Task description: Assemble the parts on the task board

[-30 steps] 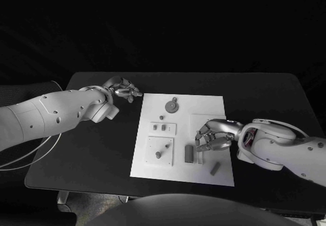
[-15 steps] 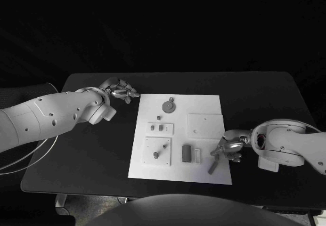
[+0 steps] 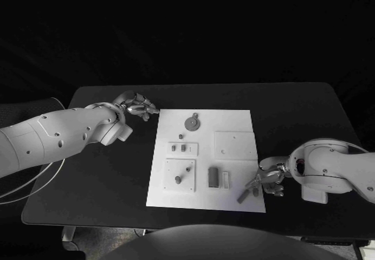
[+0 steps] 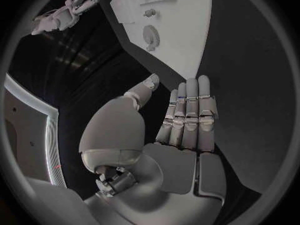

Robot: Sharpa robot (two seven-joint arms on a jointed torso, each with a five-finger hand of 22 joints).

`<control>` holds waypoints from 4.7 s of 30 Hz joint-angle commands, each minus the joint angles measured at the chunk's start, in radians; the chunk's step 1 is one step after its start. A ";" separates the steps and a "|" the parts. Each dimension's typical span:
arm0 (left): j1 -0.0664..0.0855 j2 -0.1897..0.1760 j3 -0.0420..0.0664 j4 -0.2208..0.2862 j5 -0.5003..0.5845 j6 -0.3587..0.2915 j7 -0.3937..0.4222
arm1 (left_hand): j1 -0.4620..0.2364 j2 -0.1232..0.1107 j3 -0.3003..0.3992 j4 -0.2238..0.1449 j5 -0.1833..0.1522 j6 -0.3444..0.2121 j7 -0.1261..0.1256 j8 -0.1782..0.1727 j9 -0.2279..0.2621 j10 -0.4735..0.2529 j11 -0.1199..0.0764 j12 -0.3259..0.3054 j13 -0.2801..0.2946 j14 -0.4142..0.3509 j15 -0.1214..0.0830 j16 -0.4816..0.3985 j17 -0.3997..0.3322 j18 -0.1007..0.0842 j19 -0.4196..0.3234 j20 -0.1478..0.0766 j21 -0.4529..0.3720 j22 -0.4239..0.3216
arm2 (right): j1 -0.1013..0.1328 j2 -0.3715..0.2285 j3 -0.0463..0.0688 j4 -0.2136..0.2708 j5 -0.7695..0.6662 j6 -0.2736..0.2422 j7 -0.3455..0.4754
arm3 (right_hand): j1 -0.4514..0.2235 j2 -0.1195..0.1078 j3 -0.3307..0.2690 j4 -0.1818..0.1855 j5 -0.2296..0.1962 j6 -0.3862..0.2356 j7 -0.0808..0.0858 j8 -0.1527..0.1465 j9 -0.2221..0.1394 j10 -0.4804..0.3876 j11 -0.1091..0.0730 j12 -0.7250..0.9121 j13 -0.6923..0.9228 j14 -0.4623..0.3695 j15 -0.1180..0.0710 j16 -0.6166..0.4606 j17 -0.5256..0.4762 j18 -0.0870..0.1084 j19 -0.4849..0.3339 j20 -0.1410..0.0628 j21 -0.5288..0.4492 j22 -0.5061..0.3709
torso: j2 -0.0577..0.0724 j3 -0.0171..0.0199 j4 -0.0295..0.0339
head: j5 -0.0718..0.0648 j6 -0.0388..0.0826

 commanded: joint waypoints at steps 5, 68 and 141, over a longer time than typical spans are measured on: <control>0.001 0.000 -0.004 0.004 -0.001 0.007 0.005 | -0.009 -0.002 0.001 0.007 0.001 -0.005 -0.002 0.004 -0.001 -0.001 0.002 -0.003 0.001 0.010 0.000 -0.006 0.002 0.019 0.005 -0.001 -0.007 0.002 | -0.003 0.007 -0.001 0.003 -0.096 -0.026 -0.021 | -0.020 -0.011 0.002 -0.012 -0.001 0.033 -0.010 0.016 -0.009 0.021 -0.009 0.014 0.009 0.014 0.002 0.016 0.010 0.007 0.010 -0.006 0.008 0.008 | 0.001 -0.0014 0.0010 | -0.004 -0.003; 0.001 -0.005 -0.006 0.007 -0.001 0.015 -0.005 | -0.009 -0.001 0.002 0.010 0.001 -0.005 -0.003 0.005 -0.002 -0.001 0.002 -0.004 0.002 0.011 0.000 -0.009 0.005 0.019 0.005 -0.001 -0.008 0.004 | -0.041 0.164 -0.014 -0.049 -0.294 -0.186 0.005 | 0.106 -0.060 0.055 -0.220 0.013 0.047 -0.013 0.037 -0.044 0.049 -0.011 0.040 0.038 0.041 -0.010 0.030 0.034 0.007 0.049 -0.022 0.029 0.015 | 0.001 -0.0017 0.0000 | 0.002 -0.005; 0.001 -0.010 -0.006 0.010 -0.006 0.022 -0.017 | -0.009 -0.003 0.001 0.011 0.001 -0.007 -0.002 0.005 -0.003 -0.002 0.003 -0.005 0.002 0.012 0.000 -0.014 0.009 0.019 0.005 -0.001 -0.011 0.006 | -0.048 0.197 -0.023 -0.045 -0.682 -0.079 -0.038 | 0.134 -0.217 0.082 -0.057 -0.005 0.041 -0.010 0.062 -0.065 0.033 -0.008 0.058 0.055 0.030 0.004 0.025 0.050 0.007 0.041 -0.011 0.021 0.015 | 0.001 -0.0018 0.0000 | -0.005 -0.005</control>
